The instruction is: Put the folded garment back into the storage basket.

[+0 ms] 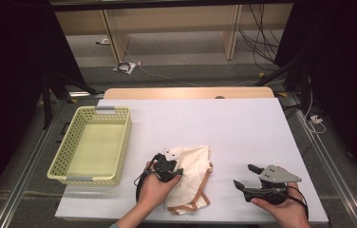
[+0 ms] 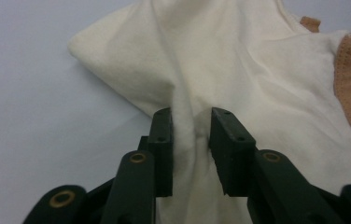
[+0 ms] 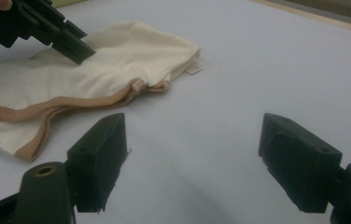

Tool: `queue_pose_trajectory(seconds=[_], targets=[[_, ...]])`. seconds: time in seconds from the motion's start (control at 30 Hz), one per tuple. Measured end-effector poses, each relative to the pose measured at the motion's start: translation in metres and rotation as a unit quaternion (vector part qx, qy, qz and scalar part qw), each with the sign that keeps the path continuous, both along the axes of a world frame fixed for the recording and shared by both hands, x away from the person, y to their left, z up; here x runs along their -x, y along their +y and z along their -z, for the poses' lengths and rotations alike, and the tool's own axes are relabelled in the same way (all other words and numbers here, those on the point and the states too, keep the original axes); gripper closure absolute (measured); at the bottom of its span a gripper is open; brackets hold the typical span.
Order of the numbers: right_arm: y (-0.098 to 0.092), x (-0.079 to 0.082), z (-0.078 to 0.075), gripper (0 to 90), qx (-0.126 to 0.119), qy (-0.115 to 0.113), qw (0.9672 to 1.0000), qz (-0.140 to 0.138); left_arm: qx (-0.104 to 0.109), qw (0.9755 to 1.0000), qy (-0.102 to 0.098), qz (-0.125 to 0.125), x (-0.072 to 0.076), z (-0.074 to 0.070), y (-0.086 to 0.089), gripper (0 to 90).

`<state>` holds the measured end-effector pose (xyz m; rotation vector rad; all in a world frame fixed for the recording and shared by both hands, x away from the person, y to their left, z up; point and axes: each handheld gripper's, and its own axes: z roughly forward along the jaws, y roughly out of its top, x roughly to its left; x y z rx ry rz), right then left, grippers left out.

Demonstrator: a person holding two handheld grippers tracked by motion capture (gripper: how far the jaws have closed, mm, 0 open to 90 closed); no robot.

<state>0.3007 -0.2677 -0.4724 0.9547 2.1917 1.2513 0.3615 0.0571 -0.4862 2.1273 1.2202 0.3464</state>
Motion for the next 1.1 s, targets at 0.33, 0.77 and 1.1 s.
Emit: queue_pose_trajectory(seconds=[0.33, 0.77, 1.1], targets=[[0.001, 0.0, 0.0, 24.4, 0.002, 0.0, 1.0, -0.003, 0.032, 0.9994, 0.004, -0.016, -0.001, 0.003, 0.004, 82.4], [0.0, 0.0, 0.001, 24.5, 0.006, 0.005, 1.0, -0.003, 0.064, 0.9979, 0.009, -0.008, -0.001, 0.0, 0.01, 83.9], [0.0, 0.0, 0.002, 24.4, 0.002, 0.001, 1.0, -0.003, 0.087, 0.9961, -0.014, 0.003, 0.006, -0.018, 0.011, 83.9]])
